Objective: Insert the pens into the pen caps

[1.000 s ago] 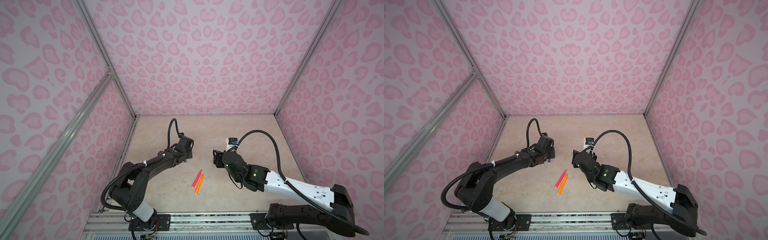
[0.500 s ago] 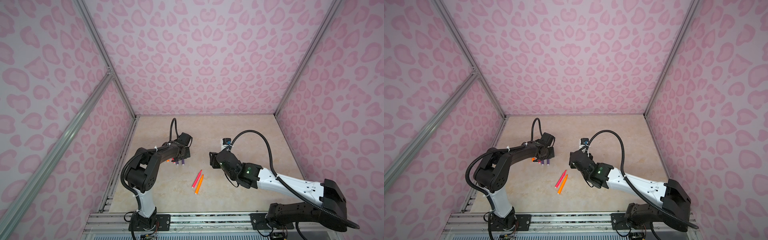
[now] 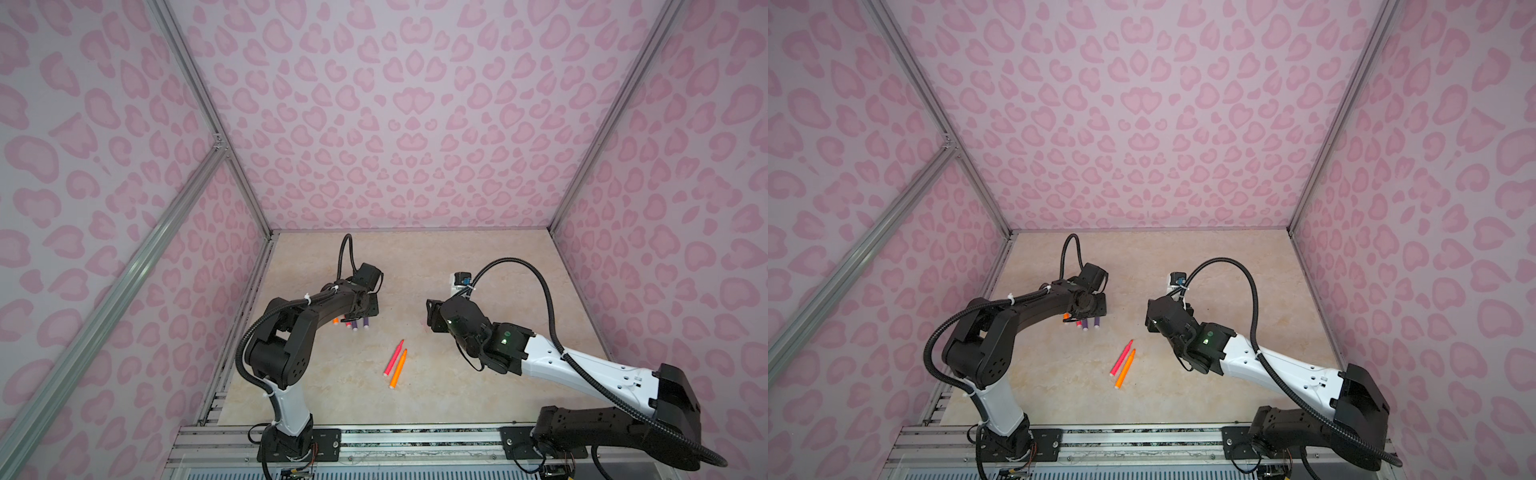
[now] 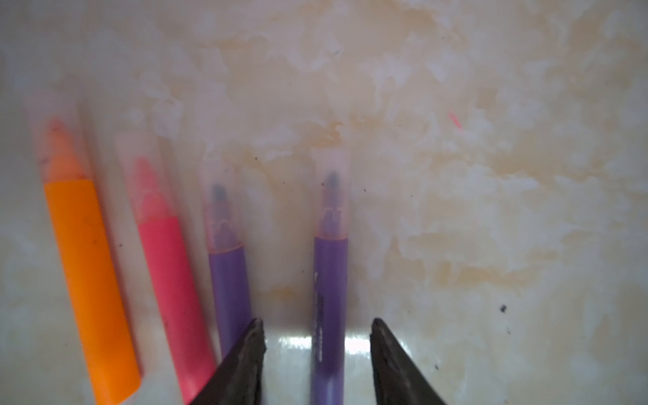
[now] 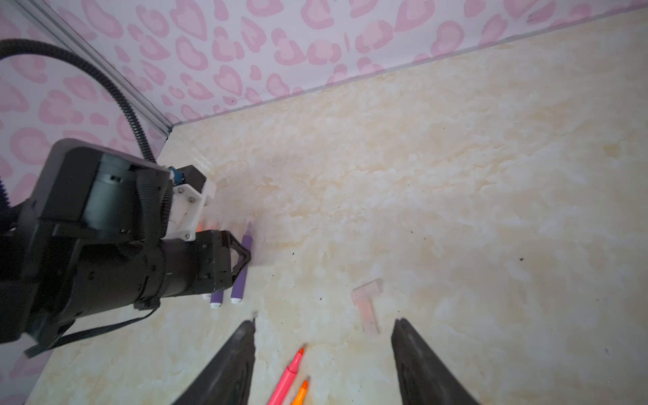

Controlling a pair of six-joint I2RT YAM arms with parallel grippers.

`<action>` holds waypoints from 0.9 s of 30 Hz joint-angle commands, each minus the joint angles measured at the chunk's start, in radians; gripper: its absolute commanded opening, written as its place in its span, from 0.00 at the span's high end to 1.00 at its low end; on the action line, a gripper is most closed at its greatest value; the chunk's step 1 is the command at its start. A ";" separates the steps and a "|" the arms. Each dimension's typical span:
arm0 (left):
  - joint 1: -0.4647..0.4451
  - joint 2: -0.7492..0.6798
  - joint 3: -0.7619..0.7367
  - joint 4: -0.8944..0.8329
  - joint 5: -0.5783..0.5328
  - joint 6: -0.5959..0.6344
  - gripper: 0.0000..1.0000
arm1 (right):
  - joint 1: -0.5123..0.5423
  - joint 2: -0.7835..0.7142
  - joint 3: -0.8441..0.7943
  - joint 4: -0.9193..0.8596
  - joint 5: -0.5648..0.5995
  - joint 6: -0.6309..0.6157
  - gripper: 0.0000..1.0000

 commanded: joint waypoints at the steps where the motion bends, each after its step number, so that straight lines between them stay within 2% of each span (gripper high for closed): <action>1: -0.020 -0.102 -0.037 0.031 -0.027 0.039 0.44 | -0.030 -0.037 -0.038 -0.001 0.038 -0.016 0.35; 5: -0.054 -0.247 -0.084 0.033 -0.058 0.052 0.43 | -0.123 -0.096 -0.063 0.001 0.035 -0.033 0.33; 12: -0.175 -0.453 -0.196 0.065 0.094 0.059 0.43 | -0.413 -0.198 -0.186 0.062 -0.037 -0.036 0.33; 15: -0.238 -0.469 -0.266 0.095 0.112 0.096 0.43 | -0.513 -0.236 -0.262 0.109 0.034 -0.066 0.33; 18: -0.301 -0.444 -0.293 0.148 0.175 0.118 0.43 | -0.588 -0.275 -0.374 0.257 0.126 -0.154 0.30; 21: -0.367 -0.382 -0.256 0.091 0.138 0.145 0.47 | -0.684 -0.283 -0.482 0.400 0.127 -0.223 0.25; 22: -0.383 -0.370 -0.263 0.081 0.115 0.149 0.48 | -0.723 -0.271 -0.499 0.406 0.121 -0.220 0.24; 24: -0.398 -0.359 -0.298 0.081 0.112 0.147 0.48 | -0.790 -0.220 -0.512 0.380 0.105 -0.125 0.25; 26: -0.410 -0.356 -0.329 0.087 0.109 0.150 0.49 | -0.853 -0.151 -0.511 0.411 0.032 -0.080 0.30; 27: -0.415 -0.356 -0.340 0.081 0.098 0.152 0.49 | -0.871 -0.132 -0.479 0.366 0.018 -0.065 0.33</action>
